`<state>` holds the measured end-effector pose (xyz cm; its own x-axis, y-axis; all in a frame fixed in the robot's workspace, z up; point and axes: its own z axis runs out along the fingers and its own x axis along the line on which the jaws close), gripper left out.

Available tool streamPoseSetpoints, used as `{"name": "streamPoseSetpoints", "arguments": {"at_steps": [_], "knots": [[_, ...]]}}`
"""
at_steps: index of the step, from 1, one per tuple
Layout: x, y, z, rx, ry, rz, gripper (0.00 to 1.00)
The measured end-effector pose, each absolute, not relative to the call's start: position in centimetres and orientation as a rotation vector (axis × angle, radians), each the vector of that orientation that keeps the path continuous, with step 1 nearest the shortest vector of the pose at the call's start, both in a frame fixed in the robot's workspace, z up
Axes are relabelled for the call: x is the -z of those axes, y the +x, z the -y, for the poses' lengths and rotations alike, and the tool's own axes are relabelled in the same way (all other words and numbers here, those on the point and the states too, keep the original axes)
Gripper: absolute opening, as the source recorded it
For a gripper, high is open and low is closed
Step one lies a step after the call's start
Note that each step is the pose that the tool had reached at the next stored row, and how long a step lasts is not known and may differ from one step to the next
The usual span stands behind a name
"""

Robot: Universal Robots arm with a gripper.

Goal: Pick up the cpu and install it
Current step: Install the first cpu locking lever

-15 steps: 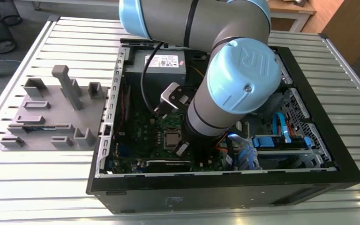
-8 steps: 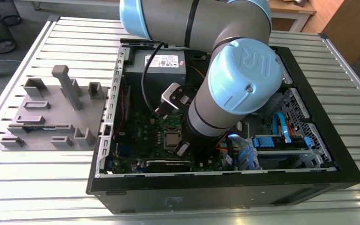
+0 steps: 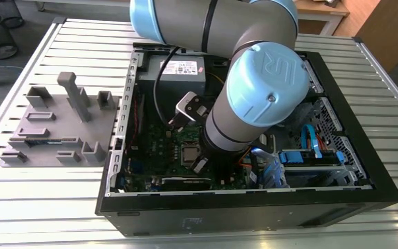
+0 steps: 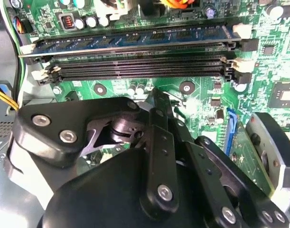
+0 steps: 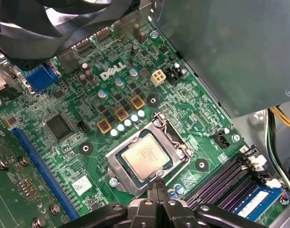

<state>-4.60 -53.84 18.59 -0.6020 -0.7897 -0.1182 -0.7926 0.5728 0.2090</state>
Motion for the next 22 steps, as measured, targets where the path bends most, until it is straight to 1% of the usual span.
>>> {"name": "streamPoseSetpoints", "arguments": {"at_steps": [14, 22], "knots": [[-18.7, -4.6, 54.2, -0.378, -1.396, -2.775, 0.11], [-20.0, -4.6, 54.2, -0.378, -1.396, -2.775, 0.11]]}}
